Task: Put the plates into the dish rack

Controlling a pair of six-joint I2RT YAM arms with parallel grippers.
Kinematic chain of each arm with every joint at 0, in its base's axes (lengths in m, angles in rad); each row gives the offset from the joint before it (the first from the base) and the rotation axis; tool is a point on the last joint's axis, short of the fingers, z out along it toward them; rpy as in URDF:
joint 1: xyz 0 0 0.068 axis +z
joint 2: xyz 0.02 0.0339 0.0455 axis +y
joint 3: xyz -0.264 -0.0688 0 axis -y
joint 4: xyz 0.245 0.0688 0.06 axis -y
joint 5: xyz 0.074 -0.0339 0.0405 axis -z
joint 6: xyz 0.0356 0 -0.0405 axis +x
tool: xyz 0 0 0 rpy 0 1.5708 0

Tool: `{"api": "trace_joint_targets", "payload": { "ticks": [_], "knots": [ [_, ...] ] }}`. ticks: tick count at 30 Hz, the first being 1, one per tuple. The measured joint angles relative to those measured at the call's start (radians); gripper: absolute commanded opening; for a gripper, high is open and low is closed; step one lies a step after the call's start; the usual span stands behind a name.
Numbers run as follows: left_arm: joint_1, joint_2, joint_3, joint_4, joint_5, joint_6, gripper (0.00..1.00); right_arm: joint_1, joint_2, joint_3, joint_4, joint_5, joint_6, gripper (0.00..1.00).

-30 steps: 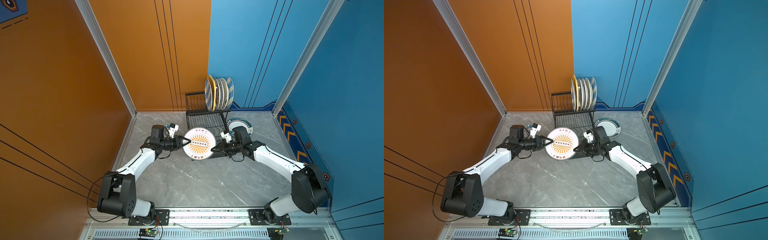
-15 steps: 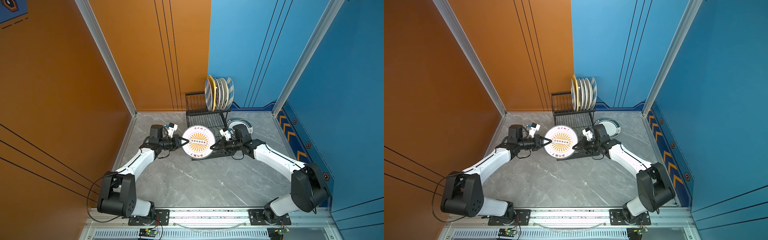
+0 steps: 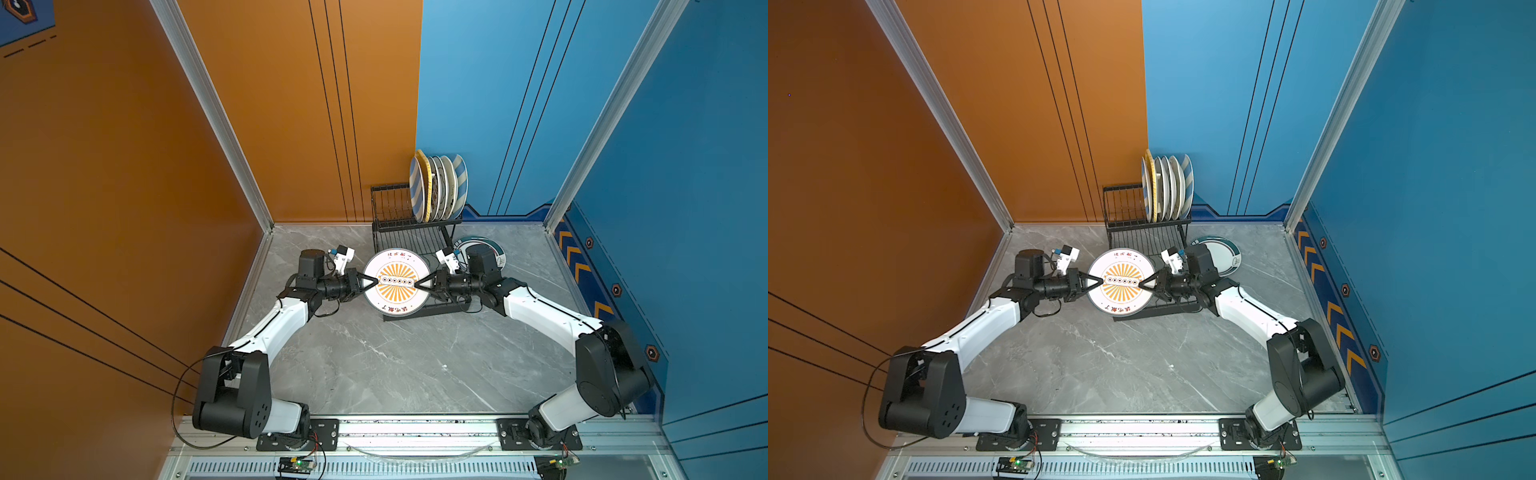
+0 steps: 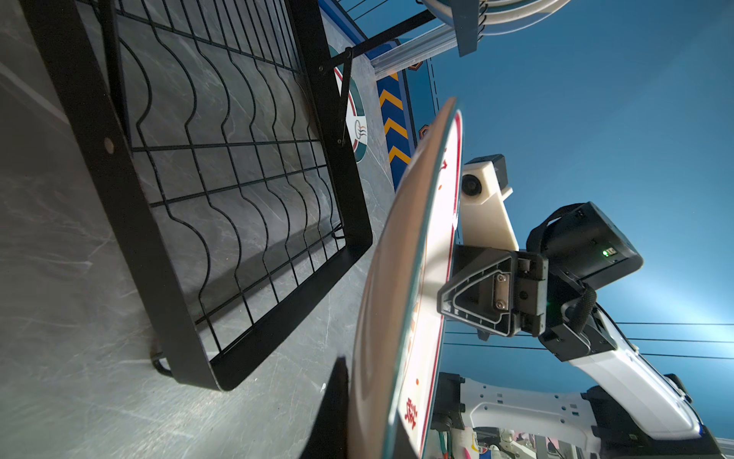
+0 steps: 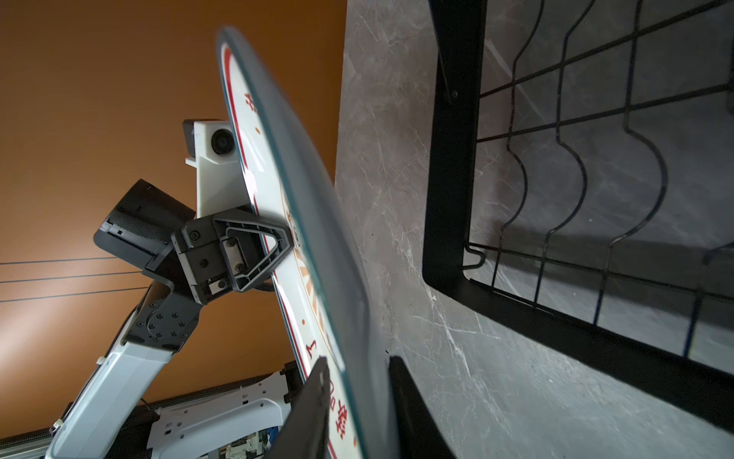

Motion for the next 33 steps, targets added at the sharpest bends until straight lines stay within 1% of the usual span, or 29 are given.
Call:
{"api": "trace_joint_targets", "payload": {
  "ticks": [7, 11, 14, 15, 16, 19, 20, 24, 28, 33],
  "knots": [
    [-0.016, -0.007, -0.013, 0.005, 0.018, -0.013, 0.00, 0.000, 0.043, 0.000, 0.112, -0.016, 0.049, 0.26],
    [-0.019, -0.018, -0.015, 0.005, 0.025, -0.013, 0.00, 0.000, 0.057, 0.000, 0.155, -0.016, 0.072, 0.16],
    [-0.017, -0.020, -0.015, -0.003, 0.024, -0.047, 0.00, 0.000, 0.061, 0.000, 0.172, -0.019, 0.046, 0.06],
    [-0.017, -0.020, -0.015, -0.004, 0.024, -0.050, 0.05, 0.000, 0.061, 0.000, 0.172, -0.019, 0.044, 0.02],
    [-0.017, -0.020, -0.015, -0.003, 0.025, -0.051, 0.14, -0.001, 0.061, 0.000, 0.171, -0.019, 0.042, 0.01],
    [-0.022, -0.021, -0.018, -0.007, 0.026, -0.039, 0.46, -0.003, 0.060, 0.003, 0.166, -0.019, 0.041, 0.00],
    [-0.026, -0.021, -0.019, -0.013, 0.026, -0.030, 0.54, -0.003, 0.058, 0.007, 0.154, -0.017, 0.038, 0.00],
    [-0.027, -0.021, -0.021, -0.050, 0.022, 0.002, 0.78, -0.005, 0.031, 0.048, 0.019, 0.020, -0.031, 0.00],
    [-0.025, -0.029, -0.021, -0.093, 0.005, 0.039, 0.92, -0.005, -0.024, 0.128, -0.167, 0.102, -0.129, 0.00],
    [-0.015, -0.065, -0.021, -0.157, -0.027, 0.085, 0.96, 0.001, -0.092, 0.255, -0.387, 0.253, -0.247, 0.00]
  ]
}}
